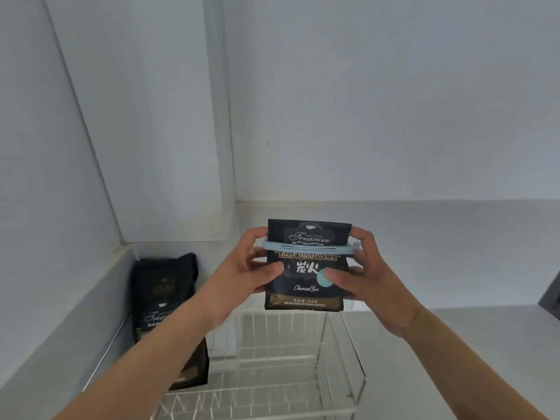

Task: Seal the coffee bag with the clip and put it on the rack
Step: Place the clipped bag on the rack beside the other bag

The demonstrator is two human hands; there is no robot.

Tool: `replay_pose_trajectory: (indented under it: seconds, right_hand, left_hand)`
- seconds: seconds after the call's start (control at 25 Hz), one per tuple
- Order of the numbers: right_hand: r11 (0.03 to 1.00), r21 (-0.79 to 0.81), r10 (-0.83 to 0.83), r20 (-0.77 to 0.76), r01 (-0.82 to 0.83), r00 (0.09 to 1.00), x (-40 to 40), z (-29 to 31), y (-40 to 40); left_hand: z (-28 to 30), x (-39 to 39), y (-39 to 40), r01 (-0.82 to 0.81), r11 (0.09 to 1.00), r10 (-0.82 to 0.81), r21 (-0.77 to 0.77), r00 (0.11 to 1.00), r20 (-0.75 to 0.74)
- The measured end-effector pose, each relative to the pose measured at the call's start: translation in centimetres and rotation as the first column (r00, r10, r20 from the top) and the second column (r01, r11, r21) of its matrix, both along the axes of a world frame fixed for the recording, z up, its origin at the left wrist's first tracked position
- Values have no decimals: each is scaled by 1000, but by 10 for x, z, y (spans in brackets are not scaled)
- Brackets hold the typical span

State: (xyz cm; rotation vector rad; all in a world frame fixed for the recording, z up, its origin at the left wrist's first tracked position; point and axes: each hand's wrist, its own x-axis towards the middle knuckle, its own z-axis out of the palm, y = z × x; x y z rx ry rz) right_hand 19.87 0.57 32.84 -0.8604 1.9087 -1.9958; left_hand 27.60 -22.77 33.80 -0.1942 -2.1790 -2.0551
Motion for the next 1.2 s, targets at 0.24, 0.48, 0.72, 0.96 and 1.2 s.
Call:
replay_pose_trajectory:
  seconds: [0.24,0.48,0.72,0.96,1.2]
  right_hand:
    - [998,46,39,121,-45,992,10,-57,-65]
    - [993,111,21,206,-45,978,6,-92,-72]
    - [983,181,-33,273,-18,961,0,-124,-78]
    - [974,224,-32,283,-33,959,-2,-143,-81]
    - [967,253,-62,270,-9,961,-3,-149,-84]
  left_hand:
    - [-49,27,-50,-178,984,180,-24,974,139]
    - [-85,24,-49,-220,975,222,-38,935,275]
    - [-117,15,-43,-271,962,258,-20,887,384]
    - [-139,13,-44,-292,956,270,-11,869,415]
    - [-149,10,-47,-332,943,308,-8,864,399]
